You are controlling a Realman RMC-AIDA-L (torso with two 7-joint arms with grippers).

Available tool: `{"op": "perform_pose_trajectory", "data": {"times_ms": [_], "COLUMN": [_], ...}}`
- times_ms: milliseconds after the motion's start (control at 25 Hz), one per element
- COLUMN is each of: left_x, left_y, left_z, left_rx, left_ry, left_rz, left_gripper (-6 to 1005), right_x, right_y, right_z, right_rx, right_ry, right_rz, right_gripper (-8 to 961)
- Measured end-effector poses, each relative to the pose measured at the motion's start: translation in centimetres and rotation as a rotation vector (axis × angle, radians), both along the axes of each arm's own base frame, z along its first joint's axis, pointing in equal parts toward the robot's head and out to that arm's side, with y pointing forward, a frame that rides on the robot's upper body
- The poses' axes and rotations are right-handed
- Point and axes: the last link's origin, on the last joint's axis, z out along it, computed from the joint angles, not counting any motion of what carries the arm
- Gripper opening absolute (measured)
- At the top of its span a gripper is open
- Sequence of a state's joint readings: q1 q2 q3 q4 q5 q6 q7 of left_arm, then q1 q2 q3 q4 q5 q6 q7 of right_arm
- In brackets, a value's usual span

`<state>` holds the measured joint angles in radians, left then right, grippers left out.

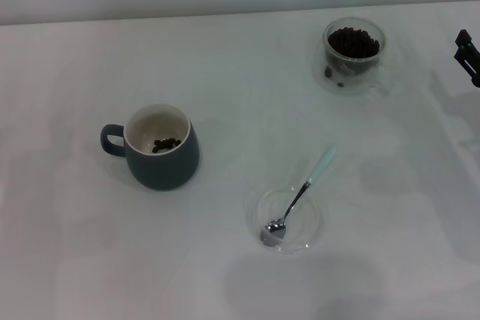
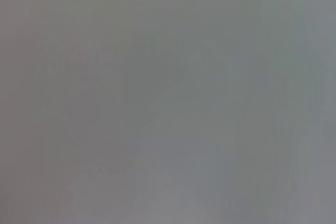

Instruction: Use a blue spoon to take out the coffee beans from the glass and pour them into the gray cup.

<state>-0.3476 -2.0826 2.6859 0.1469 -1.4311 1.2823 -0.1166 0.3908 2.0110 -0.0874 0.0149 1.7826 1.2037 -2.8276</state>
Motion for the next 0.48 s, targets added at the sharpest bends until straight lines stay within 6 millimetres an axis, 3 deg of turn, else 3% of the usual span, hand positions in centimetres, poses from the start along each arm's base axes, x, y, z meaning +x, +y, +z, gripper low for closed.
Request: {"op": "perform_pose_trajectory", "data": {"times_ms": [480], "left_x": [-0.10], "left_y": [-0.22], "left_z": [0.01], "left_rx": [0.003], "left_ry": [-0.001], "left_rz": [0.002], "left_gripper": [772], "right_x": [-0.07], "right_y": [-0.02], "right_z": [-0.19], "right_rx": [-0.003], "right_ry": [0.009], "right_rz": [0.000], "right_gripper": [844]}}
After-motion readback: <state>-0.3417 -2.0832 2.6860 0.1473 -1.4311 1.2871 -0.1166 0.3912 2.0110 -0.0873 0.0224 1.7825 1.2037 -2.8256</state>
